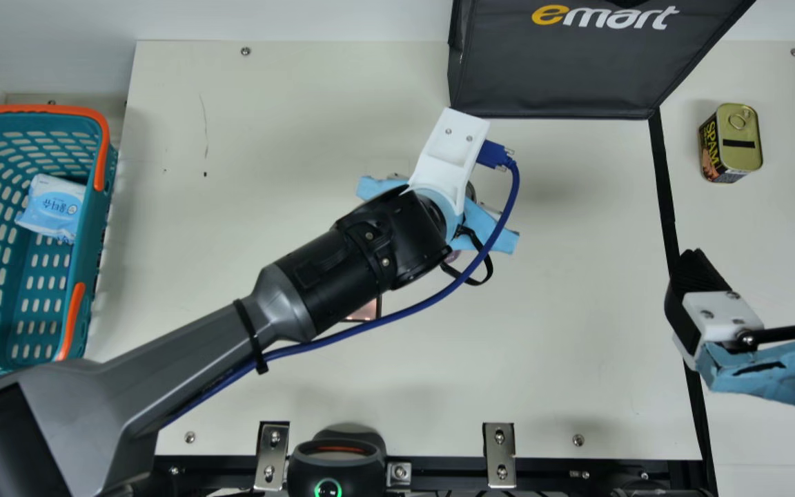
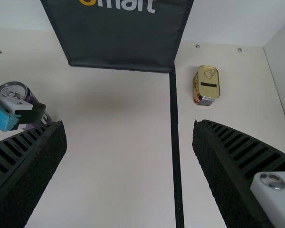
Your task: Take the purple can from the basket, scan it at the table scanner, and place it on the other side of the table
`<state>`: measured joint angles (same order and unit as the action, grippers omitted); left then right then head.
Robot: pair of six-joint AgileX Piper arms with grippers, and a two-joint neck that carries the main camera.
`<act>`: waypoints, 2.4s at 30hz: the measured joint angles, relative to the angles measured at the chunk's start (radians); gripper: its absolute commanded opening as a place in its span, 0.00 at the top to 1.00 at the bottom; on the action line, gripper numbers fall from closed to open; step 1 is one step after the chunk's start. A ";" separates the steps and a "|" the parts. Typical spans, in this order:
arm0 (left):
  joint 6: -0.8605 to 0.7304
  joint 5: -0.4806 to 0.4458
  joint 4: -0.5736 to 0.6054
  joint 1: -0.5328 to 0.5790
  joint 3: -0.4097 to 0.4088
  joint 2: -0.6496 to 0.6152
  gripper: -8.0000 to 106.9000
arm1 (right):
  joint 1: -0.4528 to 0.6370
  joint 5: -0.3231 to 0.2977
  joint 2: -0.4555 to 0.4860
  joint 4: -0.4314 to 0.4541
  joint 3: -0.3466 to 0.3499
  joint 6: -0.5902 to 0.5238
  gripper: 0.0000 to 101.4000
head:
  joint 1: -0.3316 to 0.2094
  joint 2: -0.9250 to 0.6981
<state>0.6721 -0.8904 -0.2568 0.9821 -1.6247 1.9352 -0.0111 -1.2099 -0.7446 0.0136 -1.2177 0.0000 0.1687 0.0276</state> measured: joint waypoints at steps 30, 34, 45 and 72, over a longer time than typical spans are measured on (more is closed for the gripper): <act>-0.020 0.172 0.098 -0.087 0.173 -0.259 0.15 | 0.000 0.000 0.000 0.000 0.000 0.000 0.06 | 0.000 0.000; -0.054 0.240 0.156 -0.140 0.257 -0.358 0.15 | 0.000 0.000 0.000 0.000 0.000 0.000 0.06 | 0.000 0.000; -0.225 0.373 0.378 -0.327 0.520 -0.672 0.15 | 0.000 0.000 0.000 0.000 0.000 0.000 0.06 | -0.002 0.000; -0.563 -0.069 0.379 -0.775 0.676 -1.256 0.15 | 0.000 0.000 0.000 0.000 0.000 0.000 0.06 | 0.000 0.000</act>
<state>0.1089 -0.9598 0.1226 0.2070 -0.9484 0.6796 -0.0111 -1.2099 -0.7446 0.0136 -1.2177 0.0000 0.1687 0.0276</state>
